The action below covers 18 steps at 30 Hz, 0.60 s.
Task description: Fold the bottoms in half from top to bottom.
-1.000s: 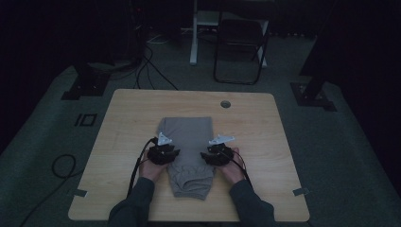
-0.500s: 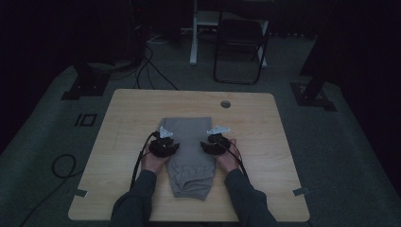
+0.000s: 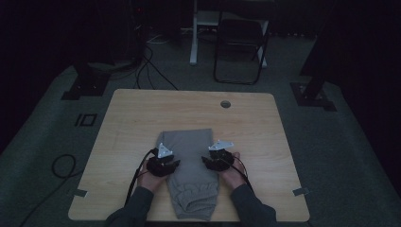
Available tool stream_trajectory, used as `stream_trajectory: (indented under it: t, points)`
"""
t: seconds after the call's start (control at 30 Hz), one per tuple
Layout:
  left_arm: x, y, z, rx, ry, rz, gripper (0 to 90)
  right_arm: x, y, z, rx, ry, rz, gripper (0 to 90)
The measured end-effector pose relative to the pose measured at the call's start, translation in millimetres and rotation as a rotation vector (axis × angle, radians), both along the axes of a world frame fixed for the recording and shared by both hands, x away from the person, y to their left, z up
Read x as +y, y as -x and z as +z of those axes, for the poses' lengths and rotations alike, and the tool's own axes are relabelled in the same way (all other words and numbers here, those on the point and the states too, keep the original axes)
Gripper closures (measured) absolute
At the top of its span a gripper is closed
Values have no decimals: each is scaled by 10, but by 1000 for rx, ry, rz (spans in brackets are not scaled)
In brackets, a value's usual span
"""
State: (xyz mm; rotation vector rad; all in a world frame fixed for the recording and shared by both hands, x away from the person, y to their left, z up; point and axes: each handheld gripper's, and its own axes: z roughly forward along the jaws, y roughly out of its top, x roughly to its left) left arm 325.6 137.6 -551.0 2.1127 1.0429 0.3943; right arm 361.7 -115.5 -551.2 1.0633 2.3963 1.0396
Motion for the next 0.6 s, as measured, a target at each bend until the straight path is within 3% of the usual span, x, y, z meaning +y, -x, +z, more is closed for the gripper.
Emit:
stream_trajectory:
  t: [0.13,0.2,0.27,0.4,0.5,0.57,0.6]
  points:
    - [16,155,9,11,14,-31,642,-41,145,-5,-1,-8,36,576]
    - [60,174,36,-12,17,-32,667,-59,199,-9,-6,-7,47,577]
    - [142,122,96,-45,20,18,711,-74,231,-17,-9,-16,48,581]
    - [364,-124,236,-90,39,175,839,-68,237,-14,-8,-13,43,583]
    - [471,-348,282,-87,42,257,864,-69,239,-16,-9,-14,41,585]
    - [484,-413,285,-77,35,270,834,-68,241,-17,-10,-16,40,585]
    - [477,-514,273,-50,18,268,834,-69,241,-18,-10,-16,39,586]
